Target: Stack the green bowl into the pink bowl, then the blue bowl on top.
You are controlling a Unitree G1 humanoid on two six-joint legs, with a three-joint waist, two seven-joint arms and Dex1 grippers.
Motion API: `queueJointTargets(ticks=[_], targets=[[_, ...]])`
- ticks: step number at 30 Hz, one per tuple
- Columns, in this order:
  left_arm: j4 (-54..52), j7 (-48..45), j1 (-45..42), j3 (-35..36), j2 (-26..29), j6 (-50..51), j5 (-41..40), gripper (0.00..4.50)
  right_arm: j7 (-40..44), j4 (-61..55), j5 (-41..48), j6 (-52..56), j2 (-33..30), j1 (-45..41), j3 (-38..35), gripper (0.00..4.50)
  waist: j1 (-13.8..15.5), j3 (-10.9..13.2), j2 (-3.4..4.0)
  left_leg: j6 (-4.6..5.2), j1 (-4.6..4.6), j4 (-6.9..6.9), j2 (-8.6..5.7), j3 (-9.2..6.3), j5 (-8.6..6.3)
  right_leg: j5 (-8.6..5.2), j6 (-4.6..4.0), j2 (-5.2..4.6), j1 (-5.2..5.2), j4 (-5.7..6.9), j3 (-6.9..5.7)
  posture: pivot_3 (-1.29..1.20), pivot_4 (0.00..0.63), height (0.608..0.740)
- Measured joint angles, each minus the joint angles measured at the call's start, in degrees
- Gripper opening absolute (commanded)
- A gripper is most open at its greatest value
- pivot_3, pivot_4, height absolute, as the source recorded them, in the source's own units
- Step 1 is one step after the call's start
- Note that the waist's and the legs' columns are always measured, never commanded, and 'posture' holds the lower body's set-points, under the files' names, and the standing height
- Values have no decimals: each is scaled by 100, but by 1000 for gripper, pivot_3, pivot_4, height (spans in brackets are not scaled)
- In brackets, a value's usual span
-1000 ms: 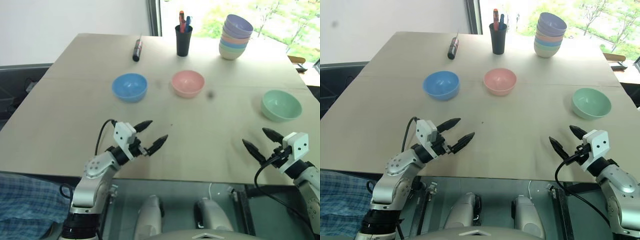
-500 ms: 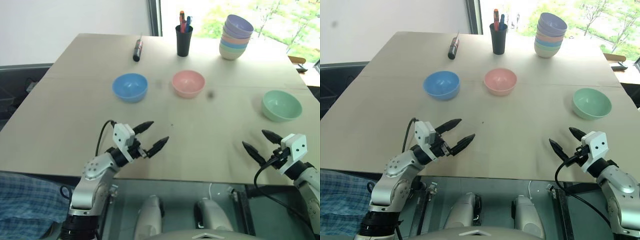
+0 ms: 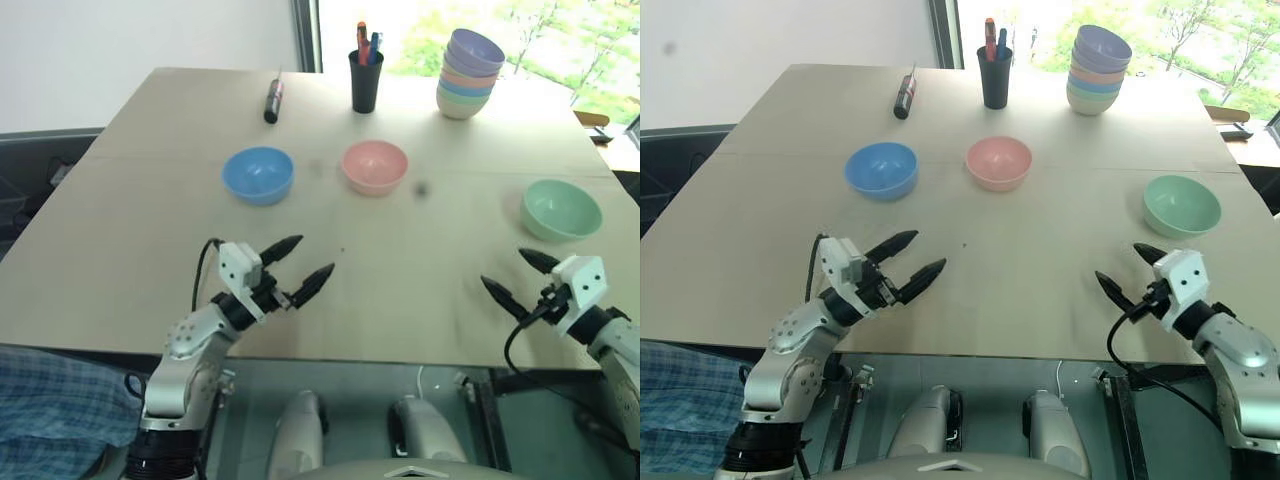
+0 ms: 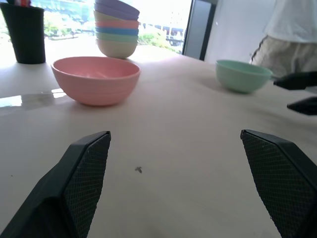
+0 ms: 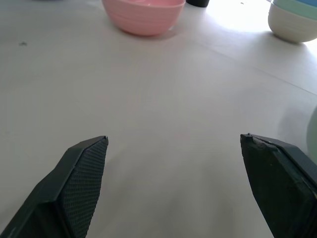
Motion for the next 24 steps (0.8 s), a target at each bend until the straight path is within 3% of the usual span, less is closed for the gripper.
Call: queueJointTargets(ticks=[5, 9, 17, 24], targets=[[-7, 320, -115, 225, -157, -10, -124, 4437, 27, 79, -371, 318, -289, -826, 504, 4500, -18, 0, 0, 0, 1, 1, -1, 5, 0, 1, 0, 1, 0, -1, 5, 0, 150, 740], [-7, 486, -8, 294, -230, -76, -75, 4437, 168, 369, -902, 536, -386, -2002, 1381, 4500, -92, 0, 1, 0, 0, 1, 0, 4, 0, 1, 0, 2, -3, 2, 5, 0, 150, 740], [-119, 569, 401, 312, -171, -81, -67, 4437, 440, 2238, -1887, 960, 74, -4613, 2758, 4500, -130, 0, 0, 0, -6, -2, 1, 11, 0, 1, -2, 0, -10, -2, 6, 0, 150, 740], [-370, 646, 774, 374, -146, -102, -17, 4437, 621, 3626, -2275, 491, 451, -5523, 3127, 4500, -121, 1, -1, 0, -13, -6, 1, 19, 0, 1, -2, -4, -18, -4, 9, 0, 150, 740]])
